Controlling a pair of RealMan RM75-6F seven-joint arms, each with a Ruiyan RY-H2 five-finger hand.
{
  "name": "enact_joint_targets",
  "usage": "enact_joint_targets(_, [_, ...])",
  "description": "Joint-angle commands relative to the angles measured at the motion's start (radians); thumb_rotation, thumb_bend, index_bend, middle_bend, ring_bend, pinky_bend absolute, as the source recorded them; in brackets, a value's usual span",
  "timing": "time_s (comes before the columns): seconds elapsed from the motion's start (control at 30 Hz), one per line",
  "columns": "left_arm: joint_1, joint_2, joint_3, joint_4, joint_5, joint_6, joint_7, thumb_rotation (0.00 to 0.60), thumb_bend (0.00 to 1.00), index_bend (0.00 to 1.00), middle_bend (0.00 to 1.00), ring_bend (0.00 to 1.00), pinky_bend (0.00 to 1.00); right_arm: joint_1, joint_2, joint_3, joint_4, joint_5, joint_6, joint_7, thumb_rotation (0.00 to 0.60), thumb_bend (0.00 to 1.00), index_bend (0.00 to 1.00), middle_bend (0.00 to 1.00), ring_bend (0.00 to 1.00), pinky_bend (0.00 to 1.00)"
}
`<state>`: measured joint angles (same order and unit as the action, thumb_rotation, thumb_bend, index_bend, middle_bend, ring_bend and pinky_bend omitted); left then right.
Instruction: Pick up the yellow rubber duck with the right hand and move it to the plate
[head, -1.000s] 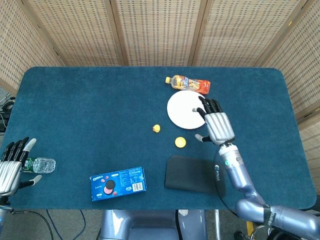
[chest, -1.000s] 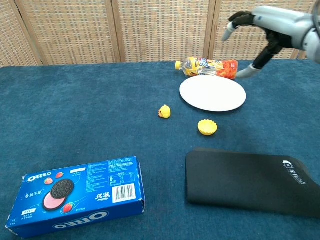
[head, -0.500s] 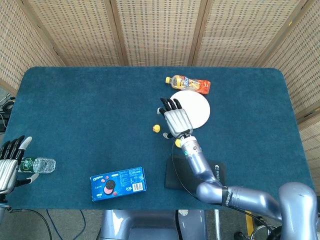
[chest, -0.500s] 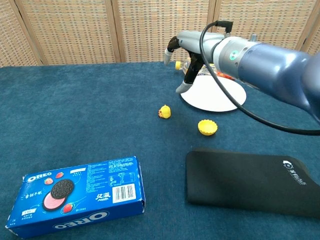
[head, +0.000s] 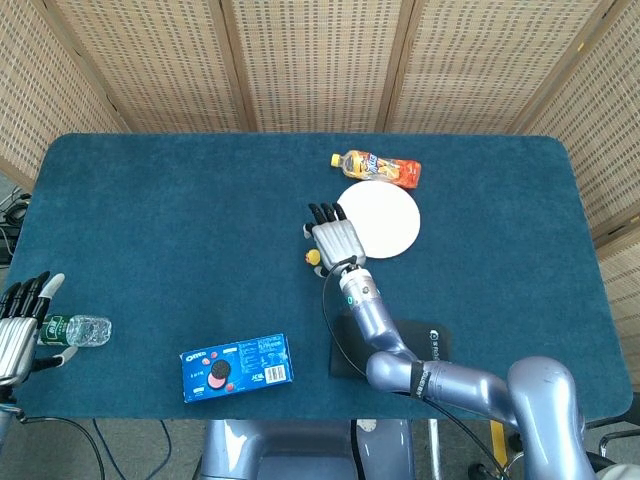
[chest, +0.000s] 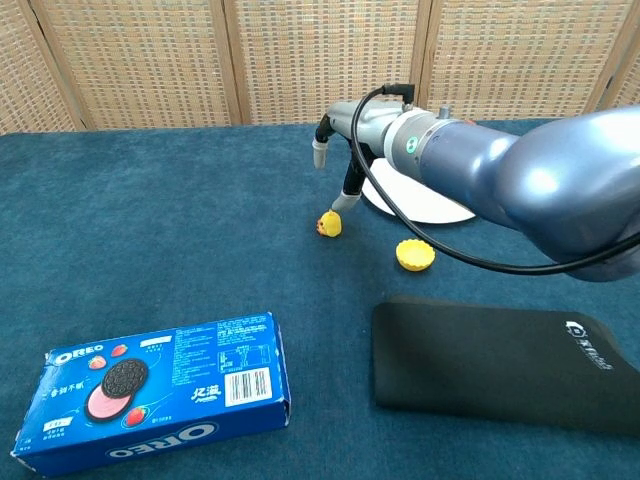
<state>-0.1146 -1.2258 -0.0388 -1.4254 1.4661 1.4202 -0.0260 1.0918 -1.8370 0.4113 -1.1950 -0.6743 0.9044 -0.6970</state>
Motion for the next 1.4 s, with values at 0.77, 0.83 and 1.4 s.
enact_joint_targets(0.77, [-0.011, -0.004, 0.005, 0.016, -0.012, -0.032, -0.008, 0.600, 0.12, 0.00, 0.00, 0.00, 0.00, 0.085, -0.147, -0.027, 0.336, 0.026, -0.157, 0.090, 0.600, 0.19, 0.40, 0.06, 0.00, 0.00])
enact_joint_targets(0.83, [-0.010, -0.004, 0.005, 0.016, -0.013, -0.031, -0.009, 0.600, 0.12, 0.00, 0.00, 0.00, 0.00, 0.088, -0.153, -0.026, 0.349, 0.027, -0.164, 0.092, 0.600, 0.20, 0.40, 0.06, 0.00, 0.00])
enact_joint_targets(1.4, [-0.014, 0.003, 0.011, 0.016, -0.008, -0.040, -0.022, 0.600, 0.13, 0.00, 0.00, 0.00, 0.00, 0.109, -0.203, -0.025, 0.484, 0.017, -0.234, 0.120, 0.600, 0.21, 0.43, 0.07, 0.00, 0.00])
